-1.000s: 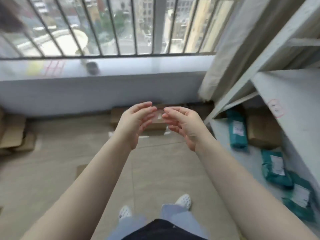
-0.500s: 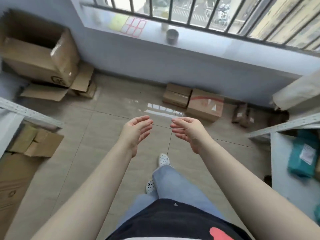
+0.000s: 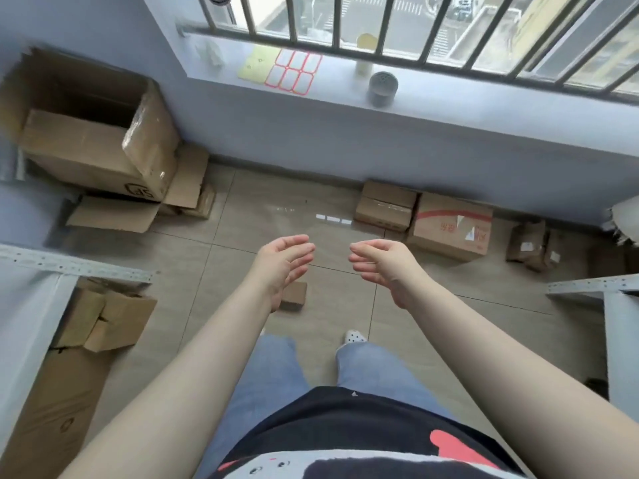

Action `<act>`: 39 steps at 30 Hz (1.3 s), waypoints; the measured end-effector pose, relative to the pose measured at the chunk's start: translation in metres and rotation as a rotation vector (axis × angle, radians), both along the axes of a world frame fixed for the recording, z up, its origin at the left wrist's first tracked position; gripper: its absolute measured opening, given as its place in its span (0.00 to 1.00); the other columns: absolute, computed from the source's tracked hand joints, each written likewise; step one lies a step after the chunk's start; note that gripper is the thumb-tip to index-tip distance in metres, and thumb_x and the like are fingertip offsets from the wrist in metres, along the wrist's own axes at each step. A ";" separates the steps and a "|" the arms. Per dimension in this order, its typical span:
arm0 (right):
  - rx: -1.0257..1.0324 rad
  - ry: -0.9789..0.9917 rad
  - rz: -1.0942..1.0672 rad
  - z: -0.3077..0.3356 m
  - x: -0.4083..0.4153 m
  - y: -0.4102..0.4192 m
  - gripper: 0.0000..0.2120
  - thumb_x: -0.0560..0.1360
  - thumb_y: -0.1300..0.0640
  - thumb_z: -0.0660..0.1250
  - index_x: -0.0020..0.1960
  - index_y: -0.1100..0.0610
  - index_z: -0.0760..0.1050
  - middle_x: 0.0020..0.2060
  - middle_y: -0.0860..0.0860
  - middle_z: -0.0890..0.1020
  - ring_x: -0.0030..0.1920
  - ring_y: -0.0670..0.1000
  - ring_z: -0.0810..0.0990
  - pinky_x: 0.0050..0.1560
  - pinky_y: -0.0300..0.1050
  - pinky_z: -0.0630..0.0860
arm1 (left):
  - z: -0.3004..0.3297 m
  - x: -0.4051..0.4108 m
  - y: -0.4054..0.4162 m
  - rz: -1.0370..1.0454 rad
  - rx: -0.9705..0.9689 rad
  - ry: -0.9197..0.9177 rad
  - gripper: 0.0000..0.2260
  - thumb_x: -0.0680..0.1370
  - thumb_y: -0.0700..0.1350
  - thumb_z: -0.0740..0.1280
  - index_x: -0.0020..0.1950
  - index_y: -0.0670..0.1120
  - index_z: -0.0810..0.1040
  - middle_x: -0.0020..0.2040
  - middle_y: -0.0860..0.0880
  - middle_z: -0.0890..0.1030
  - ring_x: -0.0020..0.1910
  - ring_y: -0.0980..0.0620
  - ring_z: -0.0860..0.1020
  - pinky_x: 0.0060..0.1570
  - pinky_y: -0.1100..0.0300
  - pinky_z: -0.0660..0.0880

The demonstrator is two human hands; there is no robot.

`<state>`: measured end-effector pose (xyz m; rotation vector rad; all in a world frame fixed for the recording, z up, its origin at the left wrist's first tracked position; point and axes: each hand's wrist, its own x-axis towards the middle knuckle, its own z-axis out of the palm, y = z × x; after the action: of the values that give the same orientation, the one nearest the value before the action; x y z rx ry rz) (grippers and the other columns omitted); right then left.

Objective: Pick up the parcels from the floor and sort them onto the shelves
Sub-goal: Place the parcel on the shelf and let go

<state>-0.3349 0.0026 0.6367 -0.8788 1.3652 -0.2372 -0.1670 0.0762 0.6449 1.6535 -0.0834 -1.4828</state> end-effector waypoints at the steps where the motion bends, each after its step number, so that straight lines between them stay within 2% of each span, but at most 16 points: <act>1: 0.006 0.005 -0.021 -0.003 0.010 -0.004 0.04 0.74 0.54 0.70 0.45 0.54 0.79 0.41 0.52 0.83 0.40 0.49 0.81 0.49 0.43 0.77 | -0.004 0.011 -0.008 -0.029 0.006 0.004 0.06 0.77 0.38 0.69 0.53 0.46 0.78 0.49 0.48 0.83 0.48 0.52 0.81 0.59 0.59 0.75; 4: 0.025 0.018 -0.120 -0.010 0.043 -0.011 0.05 0.74 0.54 0.70 0.47 0.56 0.78 0.40 0.52 0.83 0.39 0.48 0.81 0.47 0.41 0.77 | -0.015 0.051 -0.035 -0.148 0.024 0.004 0.07 0.77 0.38 0.70 0.53 0.46 0.79 0.52 0.46 0.83 0.50 0.51 0.82 0.60 0.57 0.76; 9: 0.029 0.052 -0.419 -0.013 0.098 0.001 0.04 0.75 0.56 0.70 0.45 0.56 0.78 0.37 0.51 0.81 0.36 0.46 0.79 0.40 0.36 0.76 | -0.024 0.117 -0.066 -0.451 0.055 0.024 0.11 0.77 0.37 0.69 0.59 0.43 0.77 0.53 0.44 0.83 0.48 0.52 0.82 0.55 0.63 0.76; 16: 0.099 0.098 -0.748 -0.017 0.152 0.055 0.03 0.74 0.55 0.70 0.43 0.54 0.78 0.39 0.52 0.81 0.37 0.47 0.79 0.42 0.39 0.75 | -0.031 0.177 -0.082 -0.791 0.114 -0.022 0.11 0.76 0.36 0.70 0.58 0.43 0.78 0.55 0.43 0.82 0.48 0.52 0.82 0.56 0.62 0.76; 23: 0.129 0.065 -1.019 -0.027 0.176 0.112 0.04 0.74 0.54 0.70 0.44 0.54 0.77 0.39 0.51 0.81 0.41 0.49 0.79 0.43 0.40 0.75 | -0.034 0.169 -0.068 -1.085 0.133 -0.039 0.07 0.76 0.37 0.71 0.53 0.45 0.79 0.57 0.42 0.82 0.54 0.48 0.81 0.54 0.62 0.77; 25: 0.130 0.041 -1.070 -0.033 0.183 0.125 0.04 0.74 0.54 0.70 0.43 0.53 0.77 0.38 0.50 0.81 0.40 0.49 0.78 0.43 0.40 0.74 | -0.034 0.165 -0.061 -1.144 0.124 -0.055 0.07 0.76 0.37 0.71 0.51 0.46 0.79 0.56 0.43 0.82 0.53 0.48 0.81 0.55 0.61 0.77; 28: 0.135 0.000 -1.159 -0.044 0.193 0.148 0.04 0.74 0.55 0.70 0.42 0.53 0.76 0.37 0.50 0.80 0.37 0.47 0.77 0.39 0.38 0.73 | -0.036 0.160 -0.048 -1.252 0.101 -0.080 0.08 0.76 0.38 0.71 0.54 0.45 0.79 0.55 0.44 0.81 0.51 0.49 0.81 0.56 0.61 0.76; 34: 0.209 -0.039 -1.340 -0.061 0.210 0.188 0.05 0.74 0.54 0.71 0.42 0.54 0.77 0.37 0.50 0.81 0.35 0.46 0.77 0.39 0.38 0.73 | -0.049 0.153 -0.034 -1.361 0.134 -0.088 0.08 0.77 0.37 0.70 0.55 0.44 0.78 0.51 0.46 0.82 0.47 0.53 0.82 0.51 0.63 0.78; 39: 0.263 -0.048 -1.558 -0.088 0.213 0.188 0.05 0.73 0.54 0.72 0.44 0.54 0.77 0.38 0.50 0.81 0.35 0.46 0.78 0.38 0.37 0.73 | -0.073 0.133 -0.056 -1.539 0.172 -0.093 0.06 0.77 0.37 0.70 0.51 0.46 0.78 0.48 0.47 0.81 0.46 0.53 0.81 0.52 0.62 0.77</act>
<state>-0.1222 0.1909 0.5491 0.5731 1.7203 -1.1993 -0.0340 0.0199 0.5715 1.7864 -1.6018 -2.4737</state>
